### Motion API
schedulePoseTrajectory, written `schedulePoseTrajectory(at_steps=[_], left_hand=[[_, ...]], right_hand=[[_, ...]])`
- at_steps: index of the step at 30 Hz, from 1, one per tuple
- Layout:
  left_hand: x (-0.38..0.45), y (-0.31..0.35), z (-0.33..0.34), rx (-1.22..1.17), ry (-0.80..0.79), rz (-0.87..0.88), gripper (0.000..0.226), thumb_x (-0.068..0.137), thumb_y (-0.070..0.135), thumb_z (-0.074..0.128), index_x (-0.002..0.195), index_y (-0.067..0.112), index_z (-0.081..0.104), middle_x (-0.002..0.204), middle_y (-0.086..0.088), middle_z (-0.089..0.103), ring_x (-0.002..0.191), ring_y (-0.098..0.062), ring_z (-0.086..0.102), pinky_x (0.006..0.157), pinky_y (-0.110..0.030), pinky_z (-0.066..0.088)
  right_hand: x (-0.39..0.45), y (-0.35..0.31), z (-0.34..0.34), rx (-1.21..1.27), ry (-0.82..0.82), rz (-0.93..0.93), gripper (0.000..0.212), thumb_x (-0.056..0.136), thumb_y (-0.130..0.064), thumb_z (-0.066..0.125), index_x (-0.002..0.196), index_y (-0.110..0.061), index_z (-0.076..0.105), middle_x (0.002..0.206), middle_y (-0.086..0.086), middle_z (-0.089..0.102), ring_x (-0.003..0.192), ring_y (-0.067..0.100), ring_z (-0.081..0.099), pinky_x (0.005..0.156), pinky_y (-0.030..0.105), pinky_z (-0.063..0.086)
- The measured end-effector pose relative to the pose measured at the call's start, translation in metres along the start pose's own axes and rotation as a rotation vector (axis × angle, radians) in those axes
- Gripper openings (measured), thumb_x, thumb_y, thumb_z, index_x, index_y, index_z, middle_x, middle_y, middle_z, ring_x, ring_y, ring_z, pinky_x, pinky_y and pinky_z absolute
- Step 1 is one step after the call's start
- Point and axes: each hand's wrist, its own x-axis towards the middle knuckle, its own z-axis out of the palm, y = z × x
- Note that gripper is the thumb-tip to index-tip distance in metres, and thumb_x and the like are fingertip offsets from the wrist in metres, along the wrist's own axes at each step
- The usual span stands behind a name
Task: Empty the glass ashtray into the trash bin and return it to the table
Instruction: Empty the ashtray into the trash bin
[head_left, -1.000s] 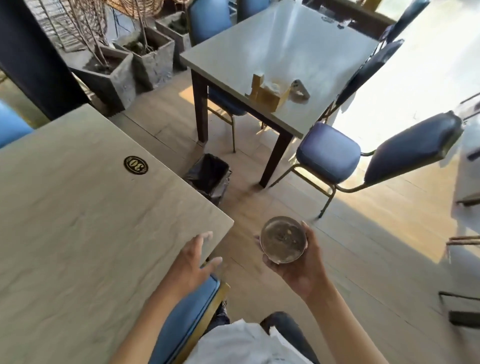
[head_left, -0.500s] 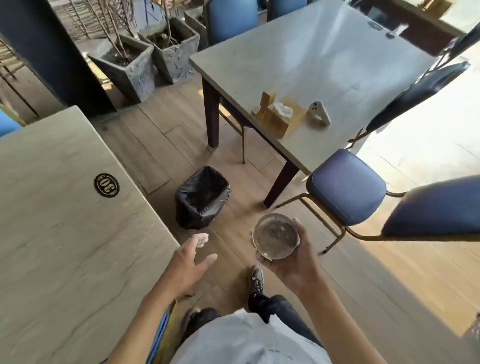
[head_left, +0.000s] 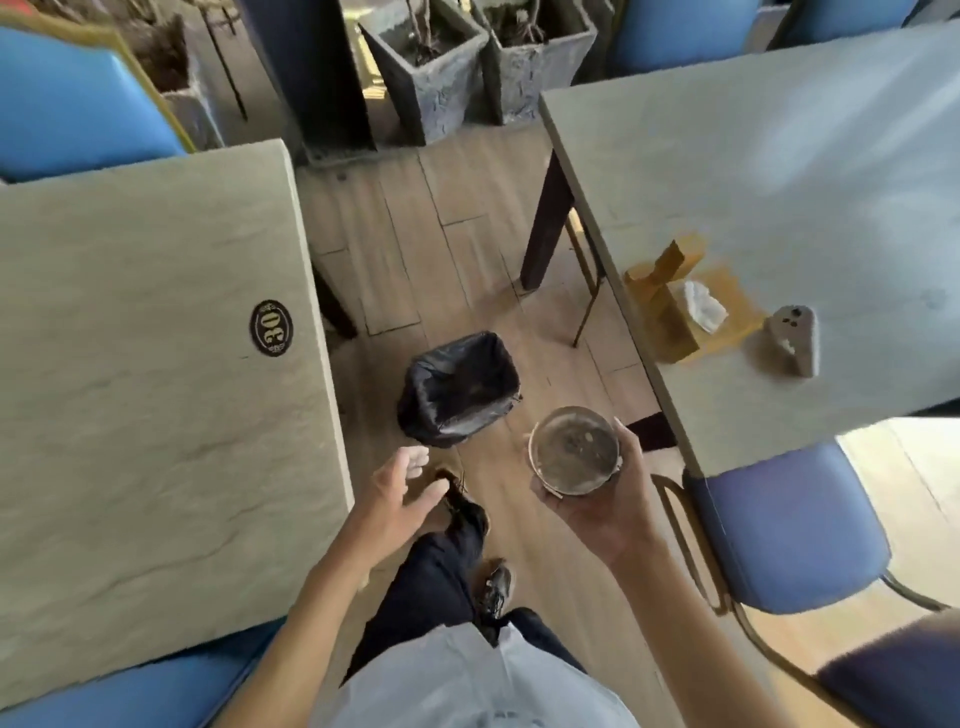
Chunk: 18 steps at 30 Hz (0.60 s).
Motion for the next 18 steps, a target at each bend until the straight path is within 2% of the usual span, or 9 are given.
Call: schedulePoseTrajectory(at_steps=[2,4,7,10,13,16,18], left_hand=[[0.025,-0.003,-0.007,-0.027,0.028,-0.042,0.046,0.094,0.029,0.068,0.134,0.013,0.052,0.138,-0.002,0.059,0.122,-0.011,0.058,0.095,-0.022,0.045],[0.050,-0.007,-0.013,-0.034,0.024,-0.090,0.048,0.095,0.031,0.067,0.136,0.012,0.050,0.139,-0.003,0.059,0.124,-0.013,0.058,0.098,-0.025,0.046],[0.087,-0.013,-0.021,-0.043,0.000,-0.168,0.052,0.095,0.033,0.067,0.139,0.012,0.048,0.140,-0.005,0.057,0.125,-0.016,0.058,0.105,-0.033,0.048],[0.127,-0.025,-0.026,-0.013,-0.021,-0.237,0.054,0.095,0.034,0.066,0.140,0.011,0.047,0.141,-0.008,0.058,0.124,-0.019,0.060,0.104,-0.037,0.050],[0.166,-0.037,-0.027,0.003,-0.052,-0.311,0.054,0.095,0.034,0.065,0.140,0.010,0.047,0.141,-0.010,0.058,0.123,-0.021,0.062,0.100,-0.033,0.051],[0.203,-0.050,-0.024,-0.035,-0.079,-0.420,0.052,0.095,0.033,0.065,0.138,0.009,0.048,0.140,-0.009,0.060,0.122,-0.022,0.063,0.096,-0.029,0.047],[0.229,-0.063,-0.017,-0.059,-0.089,-0.480,0.051,0.095,0.033,0.064,0.138,0.010,0.048,0.139,-0.008,0.061,0.121,-0.023,0.063,0.100,-0.034,0.048]], right_hand=[[0.025,-0.013,0.019,-0.037,0.008,0.002,0.057,0.090,-0.057,0.062,0.126,-0.013,0.068,0.141,0.019,0.061,0.133,0.038,0.052,0.098,0.048,0.042],[0.048,-0.025,0.037,-0.053,-0.013,0.035,0.052,0.091,-0.057,0.059,0.121,-0.015,0.068,0.134,0.017,0.063,0.129,0.036,0.053,0.099,0.049,0.040],[0.084,-0.042,0.063,-0.078,0.006,0.061,0.050,0.092,-0.056,0.059,0.118,-0.015,0.069,0.128,0.015,0.065,0.122,0.034,0.053,0.091,0.045,0.044],[0.122,-0.057,0.086,-0.122,0.025,0.063,0.046,0.094,-0.056,0.056,0.108,-0.016,0.075,0.117,0.013,0.072,0.115,0.032,0.059,0.086,0.043,0.047],[0.161,-0.072,0.097,-0.117,0.079,0.095,0.051,0.092,-0.058,0.058,0.116,-0.016,0.072,0.117,0.015,0.073,0.115,0.032,0.062,0.088,0.042,0.049],[0.204,-0.083,0.102,-0.142,0.144,0.124,0.066,0.086,-0.059,0.065,0.133,-0.014,0.067,0.134,0.018,0.068,0.130,0.033,0.060,0.106,0.043,0.044],[0.236,-0.087,0.102,-0.191,0.161,0.144,0.073,0.083,-0.061,0.067,0.138,-0.014,0.064,0.141,0.018,0.064,0.134,0.033,0.058,0.107,0.044,0.043]])
